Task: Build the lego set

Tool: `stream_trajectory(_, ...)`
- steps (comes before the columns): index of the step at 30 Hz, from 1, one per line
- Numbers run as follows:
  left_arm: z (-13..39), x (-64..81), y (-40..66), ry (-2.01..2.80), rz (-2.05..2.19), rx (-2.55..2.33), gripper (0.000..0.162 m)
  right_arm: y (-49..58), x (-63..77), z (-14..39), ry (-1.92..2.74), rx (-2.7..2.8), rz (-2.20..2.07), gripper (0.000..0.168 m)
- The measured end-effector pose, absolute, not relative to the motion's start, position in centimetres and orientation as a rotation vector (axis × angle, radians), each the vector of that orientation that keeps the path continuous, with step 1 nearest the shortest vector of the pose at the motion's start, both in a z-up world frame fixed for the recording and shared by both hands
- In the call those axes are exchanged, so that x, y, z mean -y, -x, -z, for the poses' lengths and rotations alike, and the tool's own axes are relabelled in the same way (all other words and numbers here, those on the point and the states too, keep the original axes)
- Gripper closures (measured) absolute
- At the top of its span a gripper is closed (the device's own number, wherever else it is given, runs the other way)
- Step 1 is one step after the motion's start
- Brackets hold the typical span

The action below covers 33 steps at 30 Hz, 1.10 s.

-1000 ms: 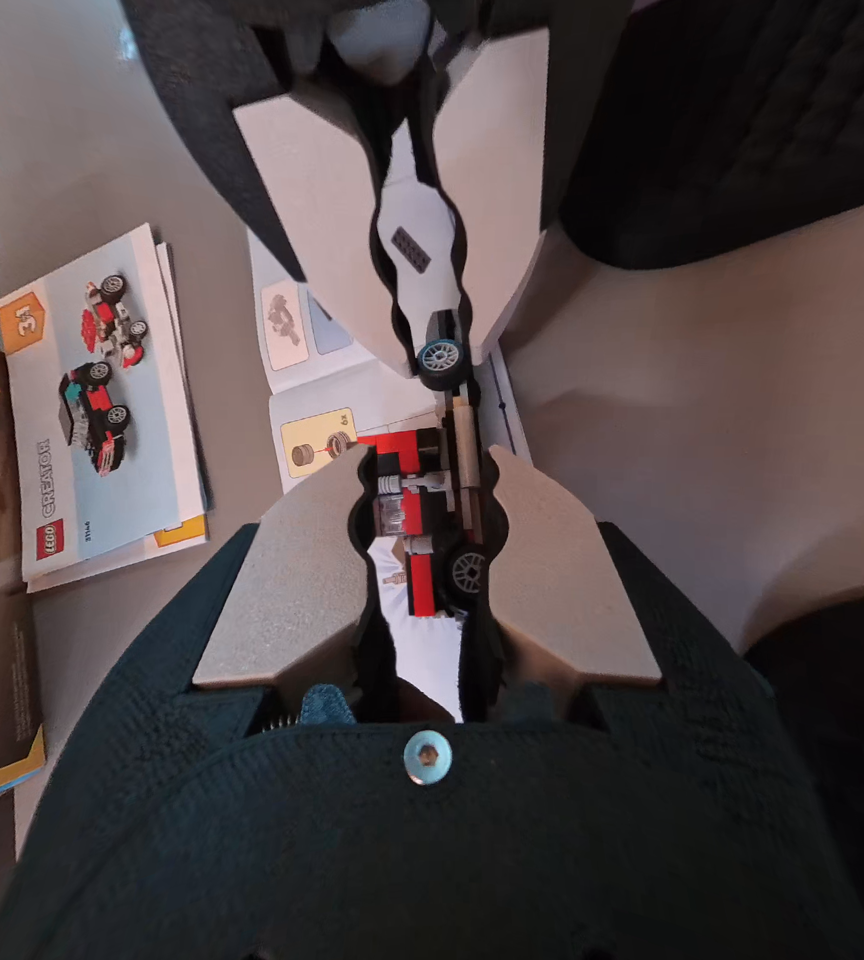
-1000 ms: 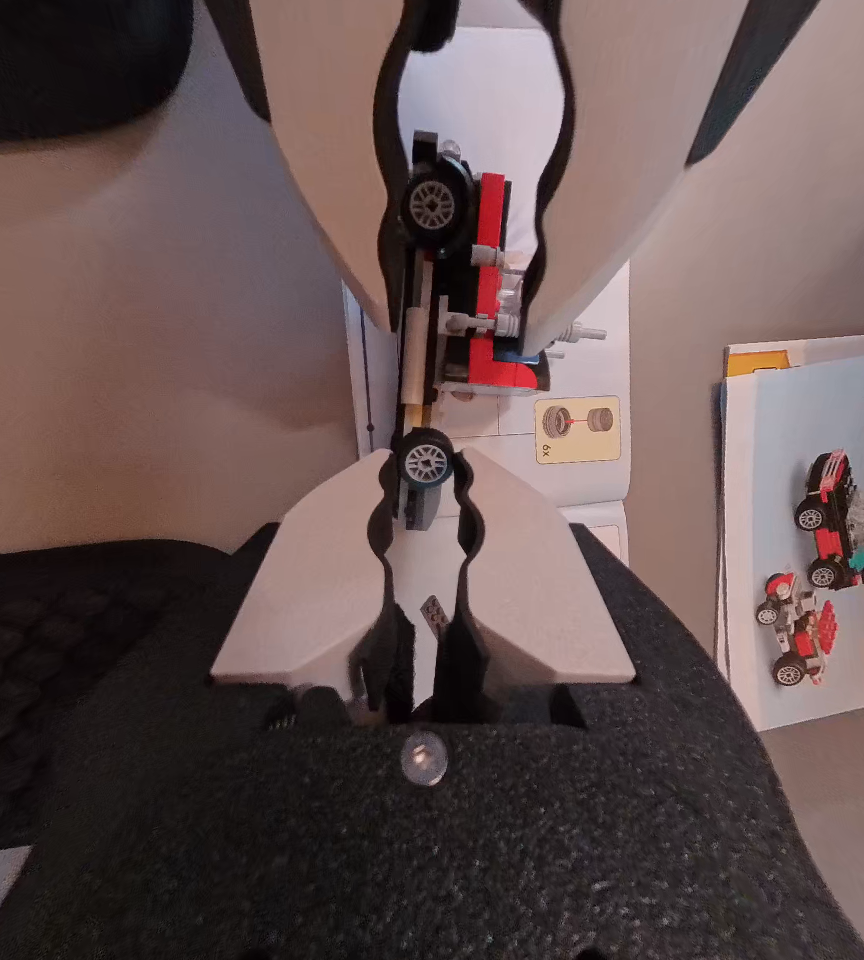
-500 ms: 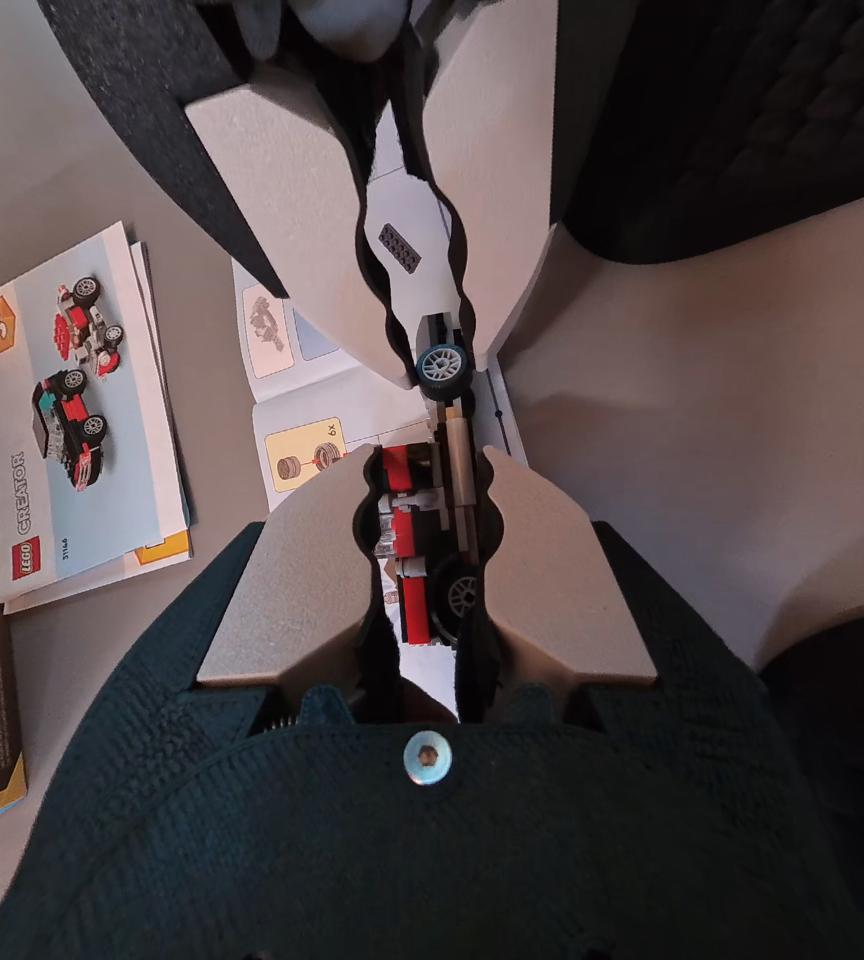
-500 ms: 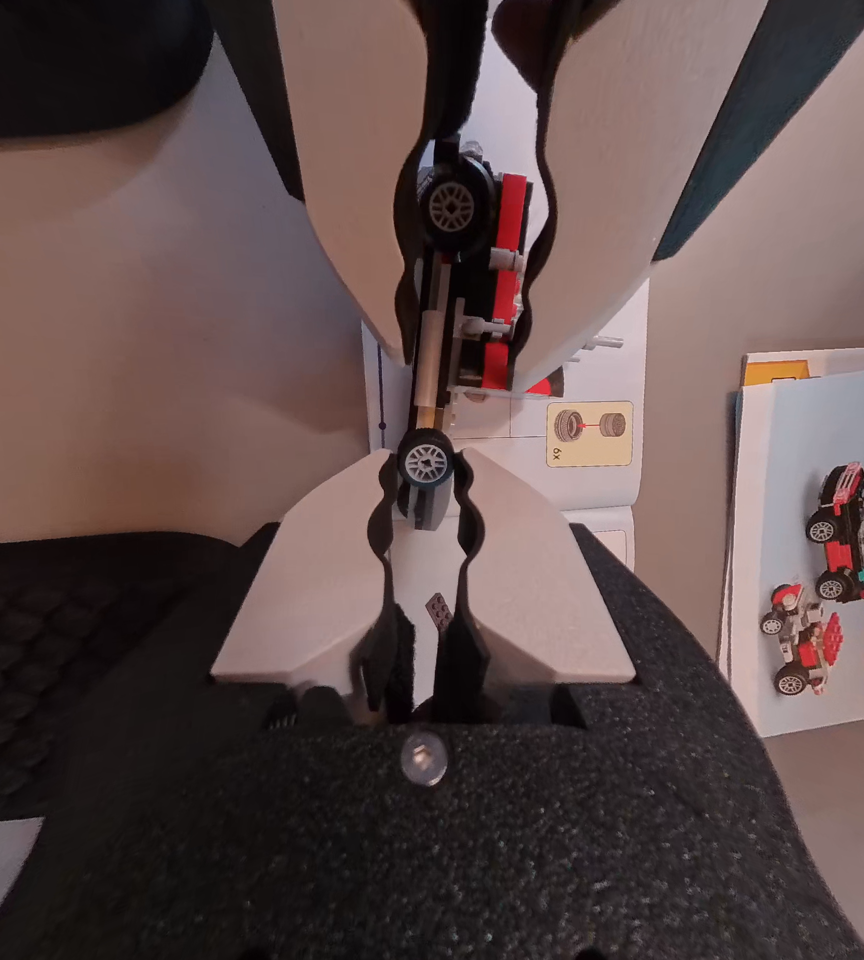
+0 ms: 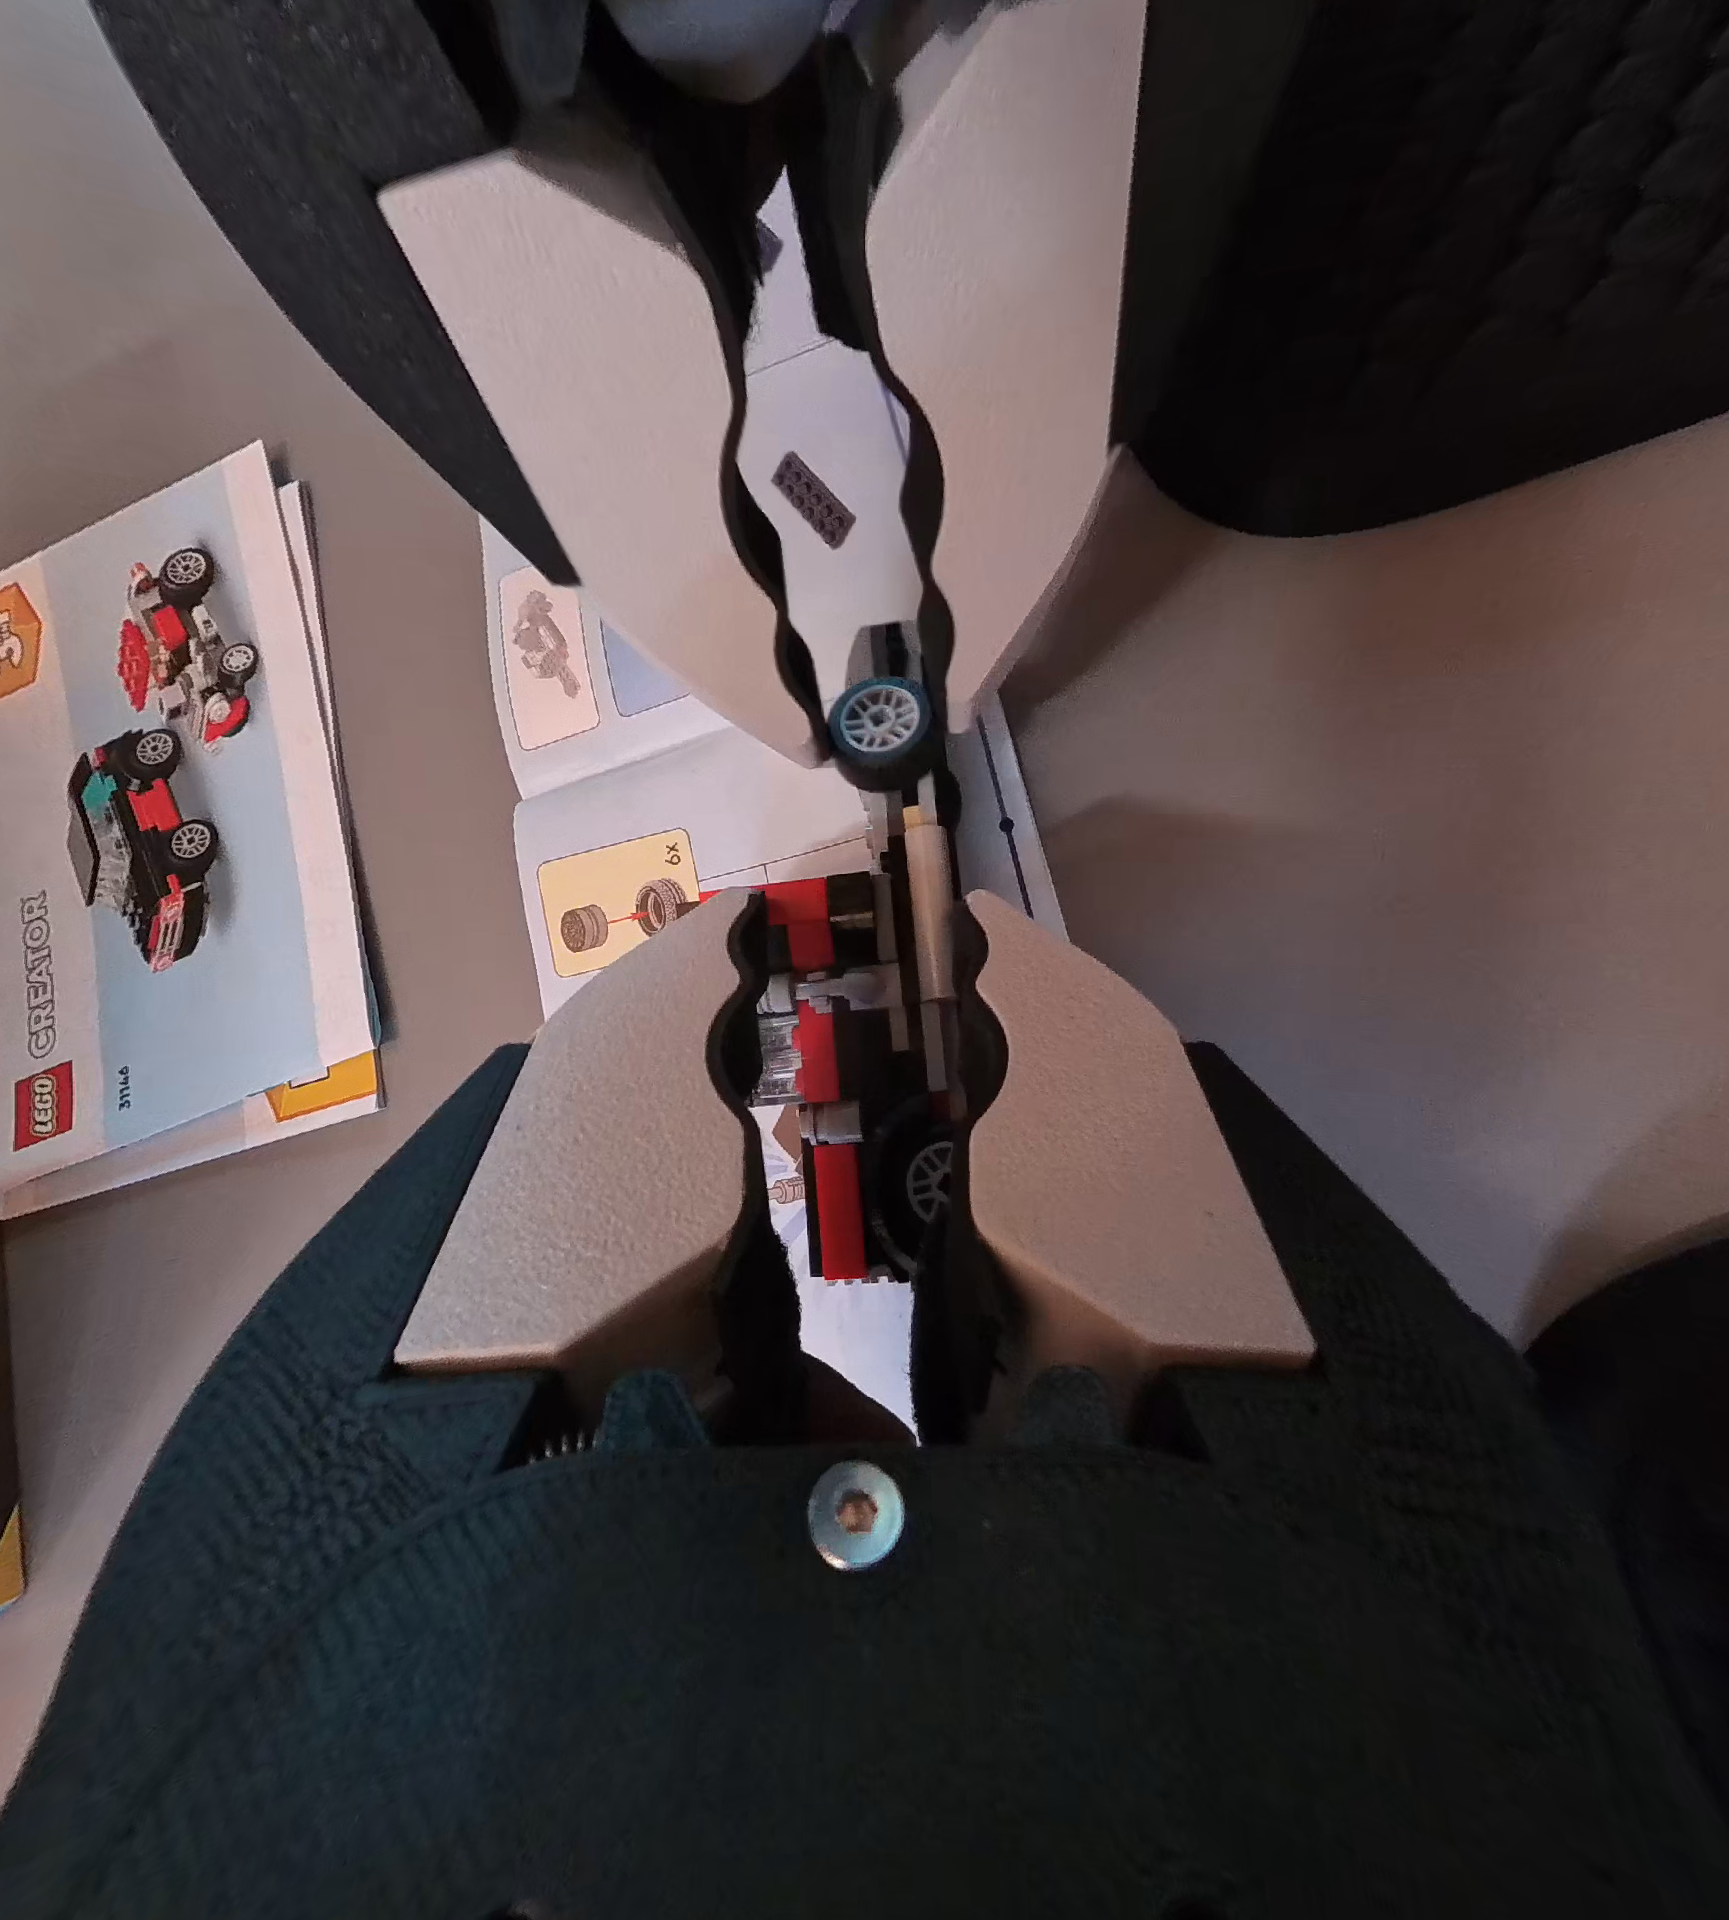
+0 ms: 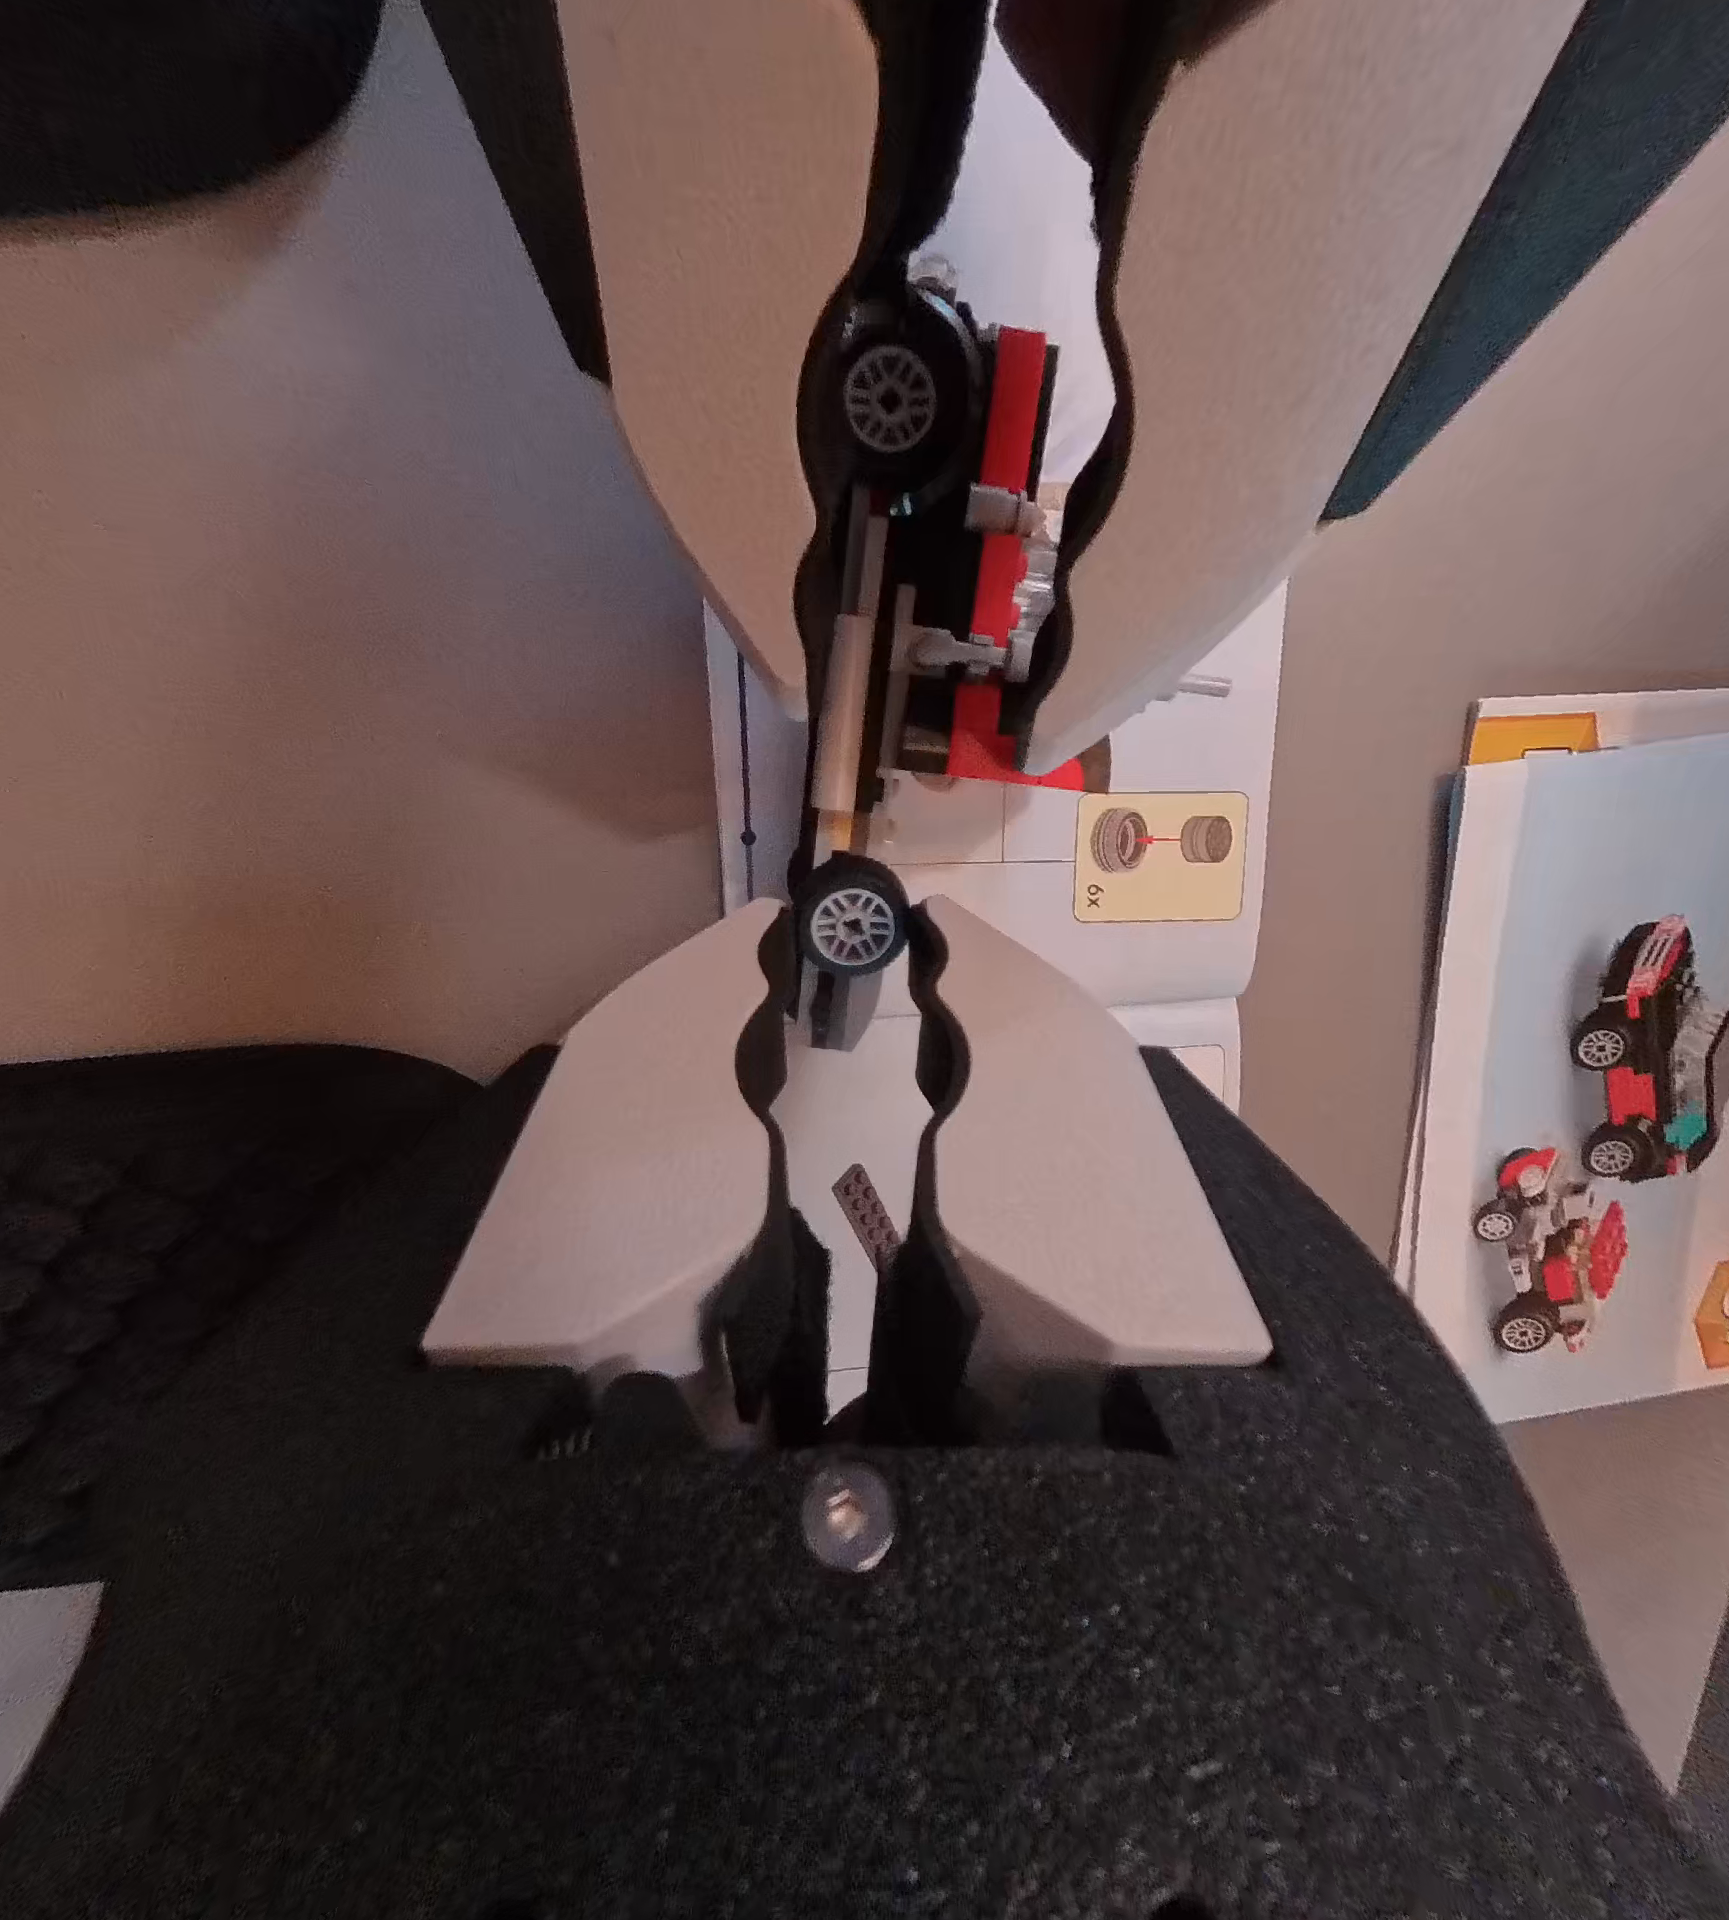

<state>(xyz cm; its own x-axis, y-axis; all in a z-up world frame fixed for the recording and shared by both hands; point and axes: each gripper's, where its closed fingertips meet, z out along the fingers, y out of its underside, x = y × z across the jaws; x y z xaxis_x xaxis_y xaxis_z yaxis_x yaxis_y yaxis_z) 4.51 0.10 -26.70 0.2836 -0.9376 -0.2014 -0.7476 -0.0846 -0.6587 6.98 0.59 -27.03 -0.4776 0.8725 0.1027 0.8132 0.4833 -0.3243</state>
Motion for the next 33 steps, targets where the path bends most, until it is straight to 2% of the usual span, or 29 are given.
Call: stream_trajectory(33,26.41,-0.35,-4.35,1.831,0.448,-1.441,0.129,-6.92,-0.05,27.39,1.445,2.356,-0.451,0.147)
